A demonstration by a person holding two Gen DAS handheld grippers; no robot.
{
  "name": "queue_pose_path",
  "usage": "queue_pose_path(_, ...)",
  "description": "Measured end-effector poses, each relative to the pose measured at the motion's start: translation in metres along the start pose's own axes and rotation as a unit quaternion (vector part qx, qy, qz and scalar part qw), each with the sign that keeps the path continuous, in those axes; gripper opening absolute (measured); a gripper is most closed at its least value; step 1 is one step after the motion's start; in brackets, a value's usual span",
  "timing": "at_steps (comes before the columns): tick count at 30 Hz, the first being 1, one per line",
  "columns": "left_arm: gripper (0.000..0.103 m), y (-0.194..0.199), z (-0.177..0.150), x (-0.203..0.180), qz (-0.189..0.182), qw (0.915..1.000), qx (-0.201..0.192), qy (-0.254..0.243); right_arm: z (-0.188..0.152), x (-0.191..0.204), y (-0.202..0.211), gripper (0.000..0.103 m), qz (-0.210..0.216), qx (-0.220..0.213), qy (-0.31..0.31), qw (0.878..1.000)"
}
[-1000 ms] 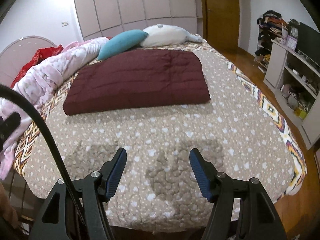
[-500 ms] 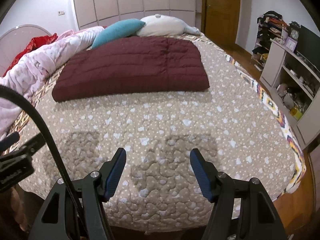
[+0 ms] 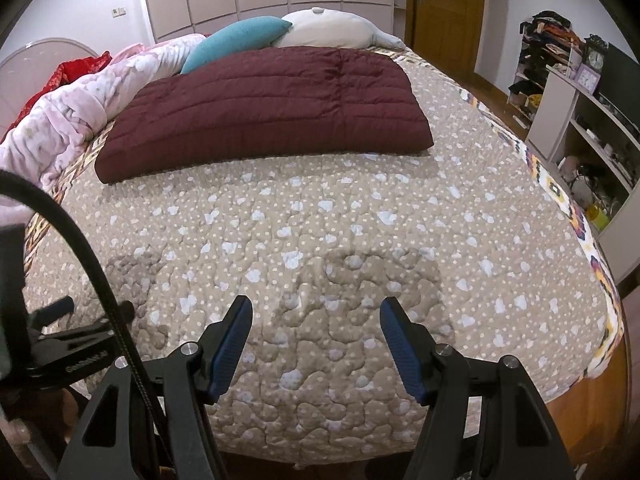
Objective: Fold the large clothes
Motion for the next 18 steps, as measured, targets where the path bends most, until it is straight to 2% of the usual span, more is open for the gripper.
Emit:
queue_pose_path(4,0.103,-0.003,-0.002,-0.001,0.005,0.9999,-0.009,-0.006,-0.002,0.000,-0.004,0.071,0.002,0.005,-0.001,1.000)
queue_pose_path(13,0.103,-0.004,-0.004,0.000,-0.009,0.9995,-0.028,-0.008,-0.006,0.007,-0.011,0.071,0.002,0.014,0.004,1.000)
queue_pose_path(18,0.103,0.012,-0.003,-0.003,-0.012,0.9988,-0.047,-0.006,-0.008,0.011,-0.010,0.071,-0.004,0.013,0.011,1.000)
Point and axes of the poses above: each gripper's, at about its wrist camera, not at the fingertips, and y roughly against the way its jaws point, x to its left, z to its top, the point moved 3 cm from there along -y, roughly the way its jaws point, and after that the axes turned 13 degrees about -z, right-handed, at the moved point
